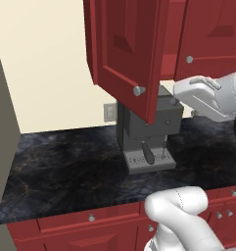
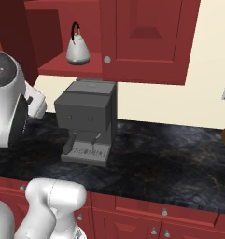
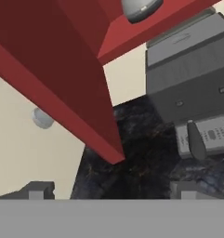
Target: Open the cabinet, pick the kettle from the cabinet, and place it in the sink.
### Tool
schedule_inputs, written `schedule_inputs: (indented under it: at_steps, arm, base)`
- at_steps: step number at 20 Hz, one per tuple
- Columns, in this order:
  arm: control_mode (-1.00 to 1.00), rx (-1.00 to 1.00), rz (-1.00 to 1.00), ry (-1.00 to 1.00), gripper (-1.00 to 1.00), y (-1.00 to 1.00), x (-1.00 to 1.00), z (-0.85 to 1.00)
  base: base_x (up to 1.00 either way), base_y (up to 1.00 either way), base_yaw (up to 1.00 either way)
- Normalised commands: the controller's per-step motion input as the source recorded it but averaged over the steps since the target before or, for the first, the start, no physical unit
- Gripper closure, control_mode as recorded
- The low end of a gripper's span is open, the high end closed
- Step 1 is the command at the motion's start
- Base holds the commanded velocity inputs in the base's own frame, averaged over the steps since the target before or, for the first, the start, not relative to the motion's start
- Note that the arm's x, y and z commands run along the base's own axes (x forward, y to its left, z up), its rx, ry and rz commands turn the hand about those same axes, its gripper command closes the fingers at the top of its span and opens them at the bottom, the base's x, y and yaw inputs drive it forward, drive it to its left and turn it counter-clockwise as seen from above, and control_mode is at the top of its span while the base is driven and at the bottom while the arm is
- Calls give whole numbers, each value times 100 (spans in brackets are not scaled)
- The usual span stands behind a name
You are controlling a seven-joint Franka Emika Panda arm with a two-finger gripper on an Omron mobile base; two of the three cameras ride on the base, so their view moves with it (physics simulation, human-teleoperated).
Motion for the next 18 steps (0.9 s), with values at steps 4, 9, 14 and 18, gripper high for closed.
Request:
schedule_inputs:
  at_steps: [4,9,14,18]
  arm:
    - [-100,7,16,-1,-100,-16,21,0]
    - [-100,11,12,-3,-100,-1,38,0]
    - [-100,13,6,-3,-100,1,38,0]
    - [-100,12,4,-2,-100,6,40,0]
  base:
    - [0,0,0]
    - [0,0,0]
    - [0,0,0]
    - [0,0,0]
